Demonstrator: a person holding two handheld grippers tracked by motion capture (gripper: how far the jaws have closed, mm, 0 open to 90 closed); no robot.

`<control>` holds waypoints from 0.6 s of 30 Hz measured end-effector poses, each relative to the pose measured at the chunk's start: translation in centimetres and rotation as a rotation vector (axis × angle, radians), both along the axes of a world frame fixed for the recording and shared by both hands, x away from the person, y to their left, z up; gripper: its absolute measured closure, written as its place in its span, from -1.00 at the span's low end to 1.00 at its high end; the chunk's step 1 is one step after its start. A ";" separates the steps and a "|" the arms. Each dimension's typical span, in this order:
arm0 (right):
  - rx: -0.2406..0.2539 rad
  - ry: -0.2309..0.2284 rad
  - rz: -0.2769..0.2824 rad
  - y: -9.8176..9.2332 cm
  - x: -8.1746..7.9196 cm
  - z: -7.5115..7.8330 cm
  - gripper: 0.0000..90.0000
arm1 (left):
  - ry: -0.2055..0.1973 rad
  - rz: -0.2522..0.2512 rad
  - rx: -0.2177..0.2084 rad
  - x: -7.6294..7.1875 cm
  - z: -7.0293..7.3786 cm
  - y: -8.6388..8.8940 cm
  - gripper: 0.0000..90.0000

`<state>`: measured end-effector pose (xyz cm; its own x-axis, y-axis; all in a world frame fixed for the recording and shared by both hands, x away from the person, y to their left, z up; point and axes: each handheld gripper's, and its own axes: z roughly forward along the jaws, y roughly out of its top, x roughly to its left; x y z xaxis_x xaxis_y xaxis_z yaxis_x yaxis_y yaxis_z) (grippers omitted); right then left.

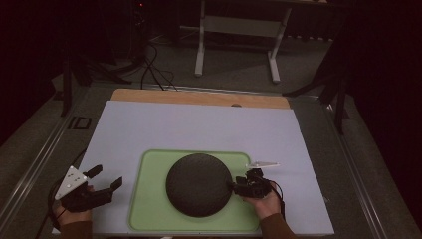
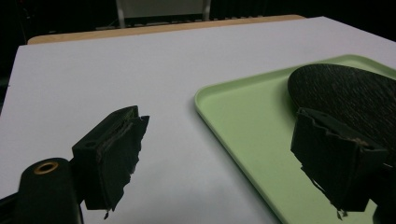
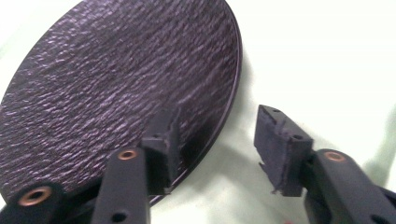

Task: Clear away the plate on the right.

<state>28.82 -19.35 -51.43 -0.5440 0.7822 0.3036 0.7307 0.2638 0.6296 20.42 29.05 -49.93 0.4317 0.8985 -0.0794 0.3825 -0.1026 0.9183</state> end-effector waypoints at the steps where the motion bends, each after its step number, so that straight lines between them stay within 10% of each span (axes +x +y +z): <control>1: 0.001 -0.009 0.005 -0.1 0.0 0.0 0.06 | 0.001 -0.001 0.003 0.0 0.0 0.0 -0.63; 18: -0.049 -0.112 -0.023 -2.7 0.5 1.4 -0.27 | 0.004 -0.001 0.000 0.0 0.0 0.0 -0.63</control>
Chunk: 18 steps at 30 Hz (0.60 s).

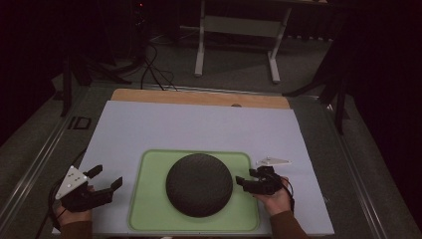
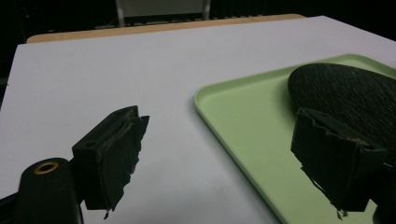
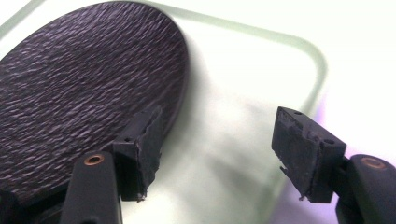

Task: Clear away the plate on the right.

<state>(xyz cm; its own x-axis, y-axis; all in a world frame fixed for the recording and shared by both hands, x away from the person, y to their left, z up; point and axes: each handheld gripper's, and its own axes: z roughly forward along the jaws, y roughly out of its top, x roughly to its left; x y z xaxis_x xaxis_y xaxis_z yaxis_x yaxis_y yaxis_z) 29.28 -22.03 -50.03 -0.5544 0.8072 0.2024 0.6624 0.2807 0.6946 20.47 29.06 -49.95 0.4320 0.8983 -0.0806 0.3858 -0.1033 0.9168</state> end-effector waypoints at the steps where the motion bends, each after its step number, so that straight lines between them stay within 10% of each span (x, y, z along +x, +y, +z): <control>1: -0.002 -0.008 -0.004 -0.2 0.0 0.1 -0.28 | 0.000 0.000 0.000 0.0 0.0 0.0 -0.63; 18: -0.027 -0.131 -0.069 -4.9 -0.5 1.0 -0.39 | 0.003 0.003 -0.004 0.0 0.0 0.0 -0.63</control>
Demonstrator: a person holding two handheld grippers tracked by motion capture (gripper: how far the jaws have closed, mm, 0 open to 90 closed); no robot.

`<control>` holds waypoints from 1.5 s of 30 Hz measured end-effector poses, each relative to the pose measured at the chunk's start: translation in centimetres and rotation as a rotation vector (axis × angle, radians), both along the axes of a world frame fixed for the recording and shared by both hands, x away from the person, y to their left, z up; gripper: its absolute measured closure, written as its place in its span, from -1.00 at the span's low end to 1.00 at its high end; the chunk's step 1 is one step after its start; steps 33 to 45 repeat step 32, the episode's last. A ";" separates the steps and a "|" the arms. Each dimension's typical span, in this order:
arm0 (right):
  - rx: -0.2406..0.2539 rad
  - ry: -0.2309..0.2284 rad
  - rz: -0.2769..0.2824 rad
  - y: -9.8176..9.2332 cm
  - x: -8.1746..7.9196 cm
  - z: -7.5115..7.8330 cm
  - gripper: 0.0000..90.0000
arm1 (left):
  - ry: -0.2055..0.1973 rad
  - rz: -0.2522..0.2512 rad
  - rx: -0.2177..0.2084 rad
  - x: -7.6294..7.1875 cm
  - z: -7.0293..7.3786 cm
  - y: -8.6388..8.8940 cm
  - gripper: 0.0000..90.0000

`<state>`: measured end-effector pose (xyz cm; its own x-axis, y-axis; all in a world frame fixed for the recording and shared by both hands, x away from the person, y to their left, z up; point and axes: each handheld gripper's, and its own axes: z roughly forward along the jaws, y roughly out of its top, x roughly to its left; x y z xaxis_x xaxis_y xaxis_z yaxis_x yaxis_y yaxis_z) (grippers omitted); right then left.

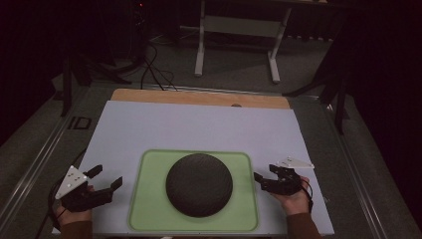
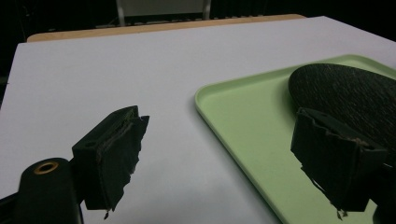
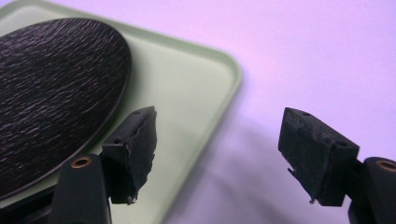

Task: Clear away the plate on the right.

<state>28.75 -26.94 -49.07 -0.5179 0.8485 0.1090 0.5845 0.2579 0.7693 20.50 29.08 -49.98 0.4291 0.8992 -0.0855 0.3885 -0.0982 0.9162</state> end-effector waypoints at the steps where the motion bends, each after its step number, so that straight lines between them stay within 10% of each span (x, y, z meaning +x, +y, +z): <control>1: 0.002 -0.004 -0.004 -0.3 -0.1 0.0 -0.39 | 0.000 0.000 0.000 0.0 0.0 0.0 -0.63; 19: 0.045 -0.105 -0.141 -6.2 -1.8 0.1 -0.51 | 0.004 0.001 -0.001 0.0 0.0 0.0 -0.63; 45: -0.015 -0.127 -0.188 -6.7 -3.0 0.0 -0.79 | 0.012 0.015 -0.001 0.1 0.0 0.1 -0.63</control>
